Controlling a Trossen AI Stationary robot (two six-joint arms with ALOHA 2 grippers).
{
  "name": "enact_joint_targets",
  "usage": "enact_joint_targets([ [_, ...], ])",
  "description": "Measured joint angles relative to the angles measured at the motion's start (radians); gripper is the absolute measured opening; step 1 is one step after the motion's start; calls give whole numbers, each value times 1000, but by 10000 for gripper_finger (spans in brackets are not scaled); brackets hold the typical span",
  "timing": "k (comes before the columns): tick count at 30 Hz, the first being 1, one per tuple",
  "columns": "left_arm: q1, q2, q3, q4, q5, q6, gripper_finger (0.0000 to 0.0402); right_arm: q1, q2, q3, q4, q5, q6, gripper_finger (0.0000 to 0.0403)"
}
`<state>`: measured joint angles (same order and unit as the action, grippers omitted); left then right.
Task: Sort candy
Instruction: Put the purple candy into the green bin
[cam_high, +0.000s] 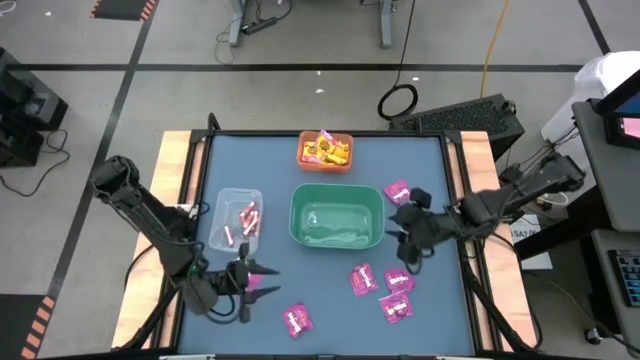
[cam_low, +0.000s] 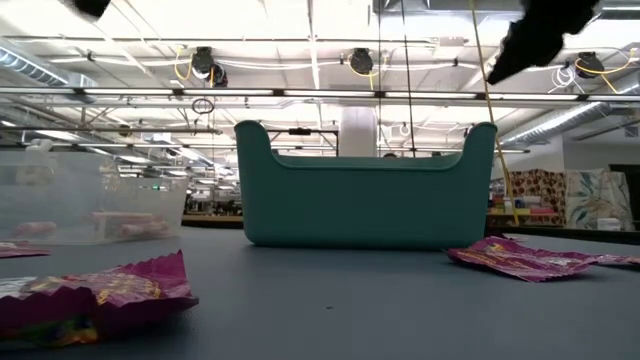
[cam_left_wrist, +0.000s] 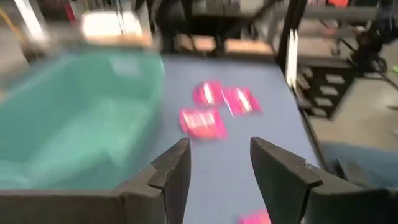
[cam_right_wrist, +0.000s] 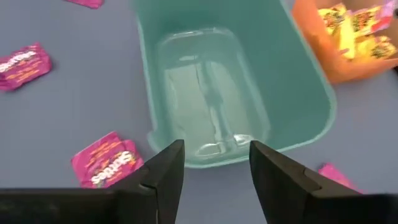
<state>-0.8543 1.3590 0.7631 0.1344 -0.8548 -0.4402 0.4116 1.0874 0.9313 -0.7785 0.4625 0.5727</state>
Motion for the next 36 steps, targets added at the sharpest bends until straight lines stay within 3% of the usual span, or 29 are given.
enact_joint_targets([
  [7,-57,2,0,-365,167,-574,173,147,-16,-107,67,91,123,171],
  [13,-113,48,0,-553,235,-821,173,213,-16,-176,176,120,149,171],
  [17,-129,107,-1,-562,299,-841,173,245,-16,-211,260,122,149,171],
  [28,-185,298,-1,-562,302,-838,188,380,71,-274,477,170,157,171],
  [36,-228,326,-2,-564,130,-946,262,402,116,-274,503,169,151,171],
])
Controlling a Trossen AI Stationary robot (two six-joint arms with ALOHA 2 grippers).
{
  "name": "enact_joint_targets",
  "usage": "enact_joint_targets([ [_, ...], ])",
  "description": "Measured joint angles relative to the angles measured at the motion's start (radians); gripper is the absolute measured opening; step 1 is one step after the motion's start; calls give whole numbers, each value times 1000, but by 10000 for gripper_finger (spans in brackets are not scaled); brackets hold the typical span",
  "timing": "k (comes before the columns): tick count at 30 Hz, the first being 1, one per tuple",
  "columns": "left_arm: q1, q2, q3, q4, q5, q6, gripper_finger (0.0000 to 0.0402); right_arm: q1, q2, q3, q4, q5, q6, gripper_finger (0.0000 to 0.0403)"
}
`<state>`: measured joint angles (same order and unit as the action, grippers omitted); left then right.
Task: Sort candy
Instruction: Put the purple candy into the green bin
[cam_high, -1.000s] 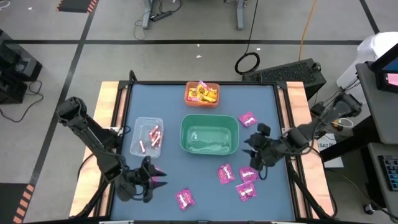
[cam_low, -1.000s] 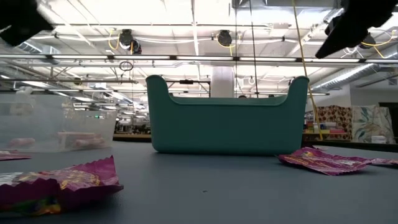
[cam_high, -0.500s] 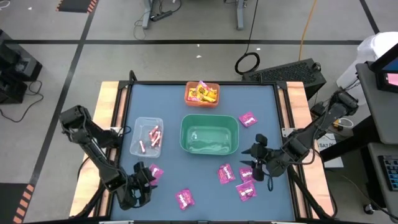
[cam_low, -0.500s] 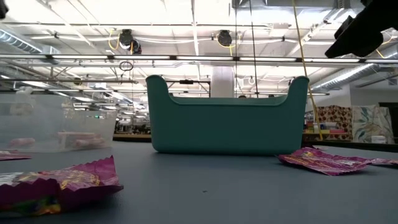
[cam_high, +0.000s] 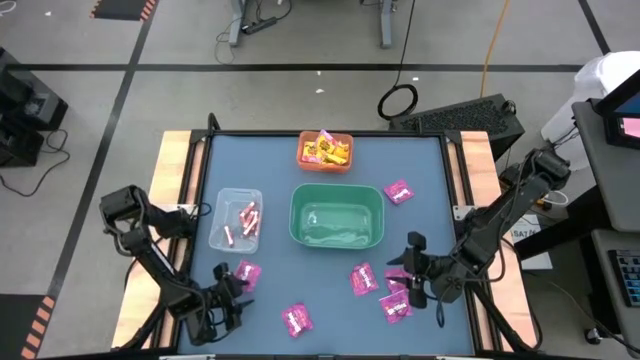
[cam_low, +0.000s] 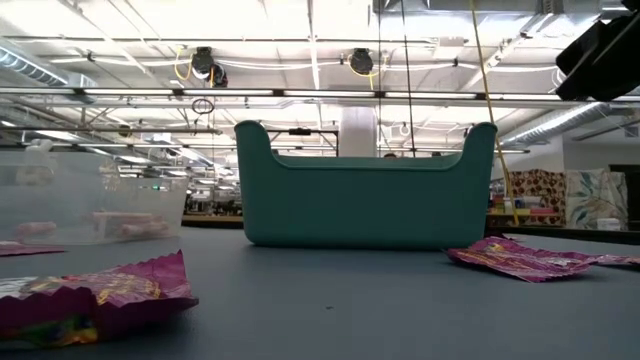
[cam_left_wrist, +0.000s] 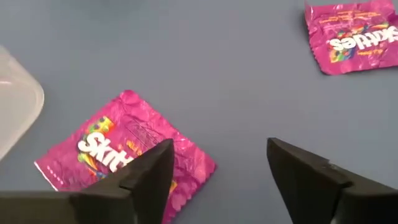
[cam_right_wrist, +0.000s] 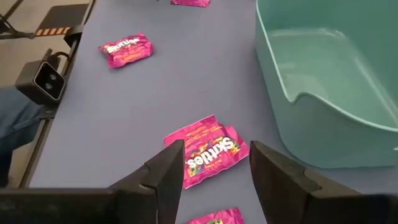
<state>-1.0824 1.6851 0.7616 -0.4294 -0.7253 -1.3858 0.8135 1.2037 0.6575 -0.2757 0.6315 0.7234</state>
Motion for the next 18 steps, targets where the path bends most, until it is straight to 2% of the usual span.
enact_joint_targets([
  [6,-6,4,0,-13,75,-73,280,0,8,0,0,0,-8,171],
  [11,-7,34,2,-49,77,-98,277,0,8,0,3,0,-9,171],
  [14,-7,42,2,-43,78,-98,251,0,8,0,6,0,-9,171],
  [18,-7,42,2,-25,86,-99,192,0,8,0,15,0,-9,171],
])
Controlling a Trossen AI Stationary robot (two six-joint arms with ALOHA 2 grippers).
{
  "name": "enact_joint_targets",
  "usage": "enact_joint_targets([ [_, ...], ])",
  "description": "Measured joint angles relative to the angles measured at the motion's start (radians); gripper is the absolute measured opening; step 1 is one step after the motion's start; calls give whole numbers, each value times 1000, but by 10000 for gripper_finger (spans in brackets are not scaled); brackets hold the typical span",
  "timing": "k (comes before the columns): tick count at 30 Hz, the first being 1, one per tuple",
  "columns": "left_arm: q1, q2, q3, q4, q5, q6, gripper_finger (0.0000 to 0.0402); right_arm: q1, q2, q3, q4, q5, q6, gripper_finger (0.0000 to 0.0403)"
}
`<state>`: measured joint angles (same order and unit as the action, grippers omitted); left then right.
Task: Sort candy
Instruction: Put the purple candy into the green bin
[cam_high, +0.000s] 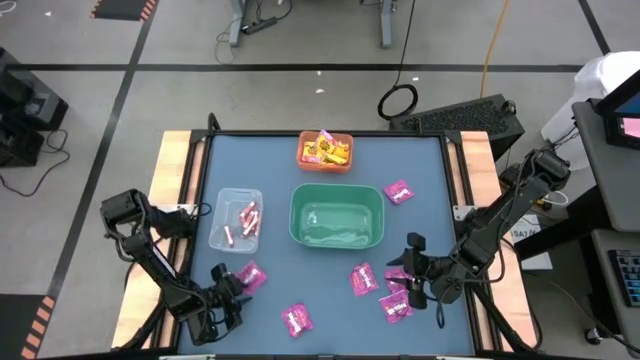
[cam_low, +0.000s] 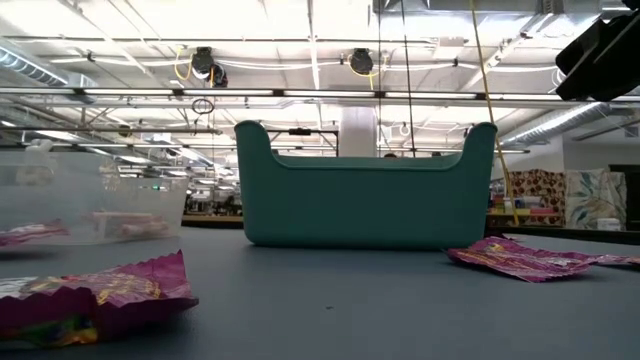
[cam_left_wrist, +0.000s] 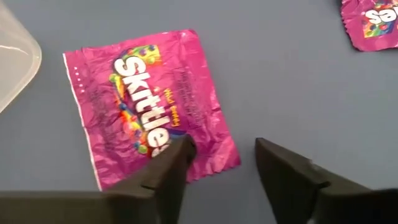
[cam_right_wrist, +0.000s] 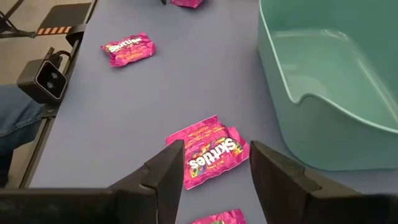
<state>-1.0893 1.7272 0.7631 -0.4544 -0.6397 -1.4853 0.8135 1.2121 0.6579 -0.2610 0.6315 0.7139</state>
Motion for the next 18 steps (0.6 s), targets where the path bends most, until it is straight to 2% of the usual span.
enact_joint_targets([
  [7,-1,1,0,6,15,8,97,0,0,0,0,0,-1,171],
  [13,-5,-3,3,33,28,84,12,0,0,0,1,0,-14,171],
  [18,-5,-3,11,27,28,98,7,0,0,0,3,0,-15,171],
])
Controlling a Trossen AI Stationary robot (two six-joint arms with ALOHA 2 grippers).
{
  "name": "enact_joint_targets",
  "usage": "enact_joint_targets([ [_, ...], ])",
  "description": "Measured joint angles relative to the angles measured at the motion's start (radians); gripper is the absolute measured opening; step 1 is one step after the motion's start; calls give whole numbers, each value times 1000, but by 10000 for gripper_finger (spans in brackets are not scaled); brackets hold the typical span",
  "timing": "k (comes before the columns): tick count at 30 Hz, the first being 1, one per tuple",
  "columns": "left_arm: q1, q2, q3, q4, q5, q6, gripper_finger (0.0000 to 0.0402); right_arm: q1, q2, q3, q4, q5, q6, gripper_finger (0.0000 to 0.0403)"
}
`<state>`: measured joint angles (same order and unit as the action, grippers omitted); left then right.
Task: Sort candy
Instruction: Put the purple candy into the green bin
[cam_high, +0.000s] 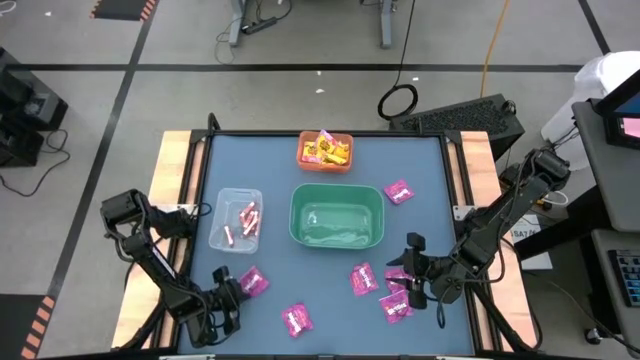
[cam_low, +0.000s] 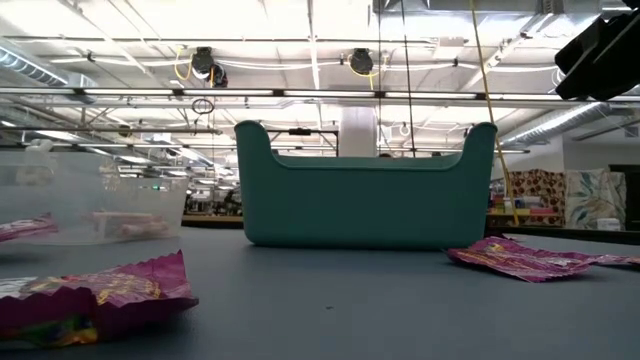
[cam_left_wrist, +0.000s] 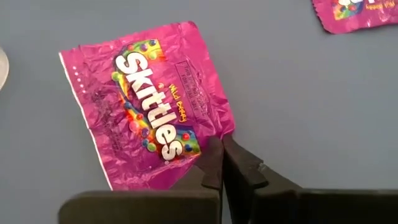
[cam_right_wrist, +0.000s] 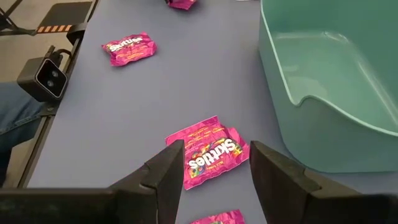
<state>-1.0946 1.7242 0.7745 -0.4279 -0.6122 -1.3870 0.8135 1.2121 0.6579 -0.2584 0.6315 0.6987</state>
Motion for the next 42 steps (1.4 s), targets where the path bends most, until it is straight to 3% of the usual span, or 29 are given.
enact_joint_targets([
  [12,0,1,99,-15,-112,166,2,0,0,0,0,5,-4,171],
  [28,2,0,194,-272,-205,113,0,0,1,0,16,16,-19,171],
  [33,3,0,197,-294,-205,109,0,0,67,1,282,24,-214,171],
  [38,9,0,197,-288,-205,108,0,-28,265,31,641,-26,-479,171],
  [42,17,-1,197,-288,-205,108,0,-56,456,148,682,-26,-646,171],
])
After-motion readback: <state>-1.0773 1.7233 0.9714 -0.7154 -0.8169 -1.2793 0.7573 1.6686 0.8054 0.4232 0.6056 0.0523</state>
